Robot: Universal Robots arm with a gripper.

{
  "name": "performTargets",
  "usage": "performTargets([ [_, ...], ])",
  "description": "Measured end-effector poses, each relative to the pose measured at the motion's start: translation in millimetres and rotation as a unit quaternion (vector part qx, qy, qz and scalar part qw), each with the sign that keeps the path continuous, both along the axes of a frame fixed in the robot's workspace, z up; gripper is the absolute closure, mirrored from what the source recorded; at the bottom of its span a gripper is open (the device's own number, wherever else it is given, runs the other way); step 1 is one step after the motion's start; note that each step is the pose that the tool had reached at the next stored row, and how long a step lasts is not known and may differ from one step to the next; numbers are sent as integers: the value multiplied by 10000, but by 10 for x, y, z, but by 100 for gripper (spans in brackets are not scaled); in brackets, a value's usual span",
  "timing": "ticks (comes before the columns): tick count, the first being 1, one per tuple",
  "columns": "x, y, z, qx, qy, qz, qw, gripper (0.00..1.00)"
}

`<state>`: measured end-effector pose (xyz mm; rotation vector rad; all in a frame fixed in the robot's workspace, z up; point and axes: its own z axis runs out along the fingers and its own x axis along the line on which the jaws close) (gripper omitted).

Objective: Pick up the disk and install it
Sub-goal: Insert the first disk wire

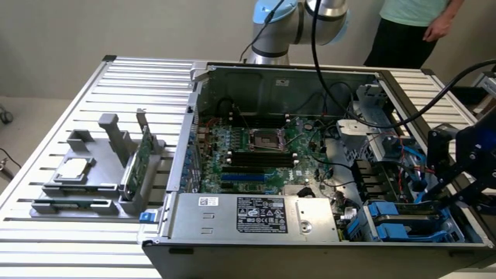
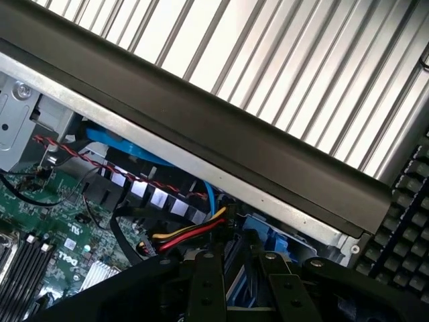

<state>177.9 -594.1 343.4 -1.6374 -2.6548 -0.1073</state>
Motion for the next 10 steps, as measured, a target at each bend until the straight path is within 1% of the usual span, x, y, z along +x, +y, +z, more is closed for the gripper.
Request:
performTargets([
  [1, 0, 0, 4, 15, 4, 0, 10000, 73],
  [2, 0, -1, 4, 23, 8, -1, 10000, 73],
  [7, 0, -11, -3, 25, 19, -8, 10000, 73],
  [10, 0, -11, -9, 36, 32, -10, 10000, 73],
])
